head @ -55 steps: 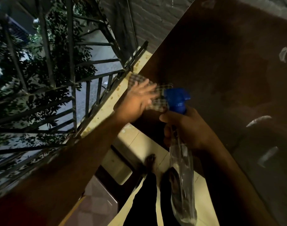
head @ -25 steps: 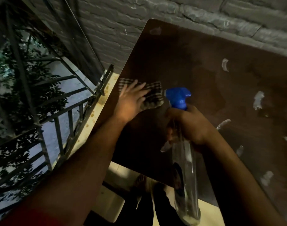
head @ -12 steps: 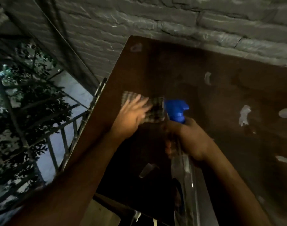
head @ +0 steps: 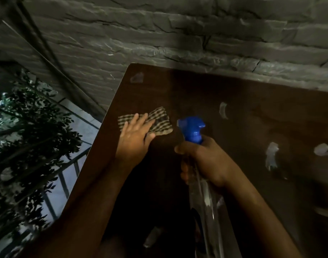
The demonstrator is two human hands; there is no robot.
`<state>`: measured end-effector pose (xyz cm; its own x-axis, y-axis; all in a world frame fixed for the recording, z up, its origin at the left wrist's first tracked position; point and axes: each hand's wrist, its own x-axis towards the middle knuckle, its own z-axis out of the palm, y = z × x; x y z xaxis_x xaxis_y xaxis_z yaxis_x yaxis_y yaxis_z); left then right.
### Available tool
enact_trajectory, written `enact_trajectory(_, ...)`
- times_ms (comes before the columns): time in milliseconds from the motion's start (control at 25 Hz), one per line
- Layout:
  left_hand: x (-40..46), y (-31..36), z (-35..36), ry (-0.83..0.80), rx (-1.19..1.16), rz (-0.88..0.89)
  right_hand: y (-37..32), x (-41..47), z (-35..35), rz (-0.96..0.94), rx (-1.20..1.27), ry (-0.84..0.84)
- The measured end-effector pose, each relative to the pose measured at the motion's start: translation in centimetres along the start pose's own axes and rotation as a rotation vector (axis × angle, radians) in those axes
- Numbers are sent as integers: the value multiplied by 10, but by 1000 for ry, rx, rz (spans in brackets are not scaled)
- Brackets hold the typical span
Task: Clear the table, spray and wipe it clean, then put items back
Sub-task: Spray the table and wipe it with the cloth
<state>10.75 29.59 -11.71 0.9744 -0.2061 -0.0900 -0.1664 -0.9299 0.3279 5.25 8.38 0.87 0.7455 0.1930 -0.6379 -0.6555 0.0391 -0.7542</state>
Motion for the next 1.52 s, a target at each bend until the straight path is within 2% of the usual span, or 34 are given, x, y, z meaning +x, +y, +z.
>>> enact_trajectory(160,127,-6,-17,44,16,-119,-18,33,-3,-26,-44,63)
enact_trajectory(240,158,13,-9,22,59,-79,-26,49,-2,-15,-17,84)
enact_trajectory(360,127,9,9,33,58,215,-37,56,-1,-2,22,96)
enact_trajectory(400,128,-2,8,73,-9,195,-41,57,-1,-1,21,108)
enact_trajectory(480,163,-13,-3,149,-123,-27,-48,62,-2,-9,0,113)
enact_trajectory(560,196,1,-15,175,20,-134,-54,69,-7,-8,-2,114)
enact_trajectory(680,207,19,-17,191,149,-80,-59,71,-9,6,19,128)
enact_trajectory(840,208,35,-12,94,89,254,-60,75,2,19,-11,143)
enact_trajectory(920,213,19,-17,98,104,232,-61,77,2,47,-10,140)
enact_trajectory(1080,221,-24,-23,173,138,30,-65,74,-9,75,4,171)
enact_trajectory(1280,216,25,-13,1,21,218,-78,82,-6,60,-13,179)
enact_trajectory(1520,226,30,-14,53,-51,77,-70,70,-20,83,-20,239)
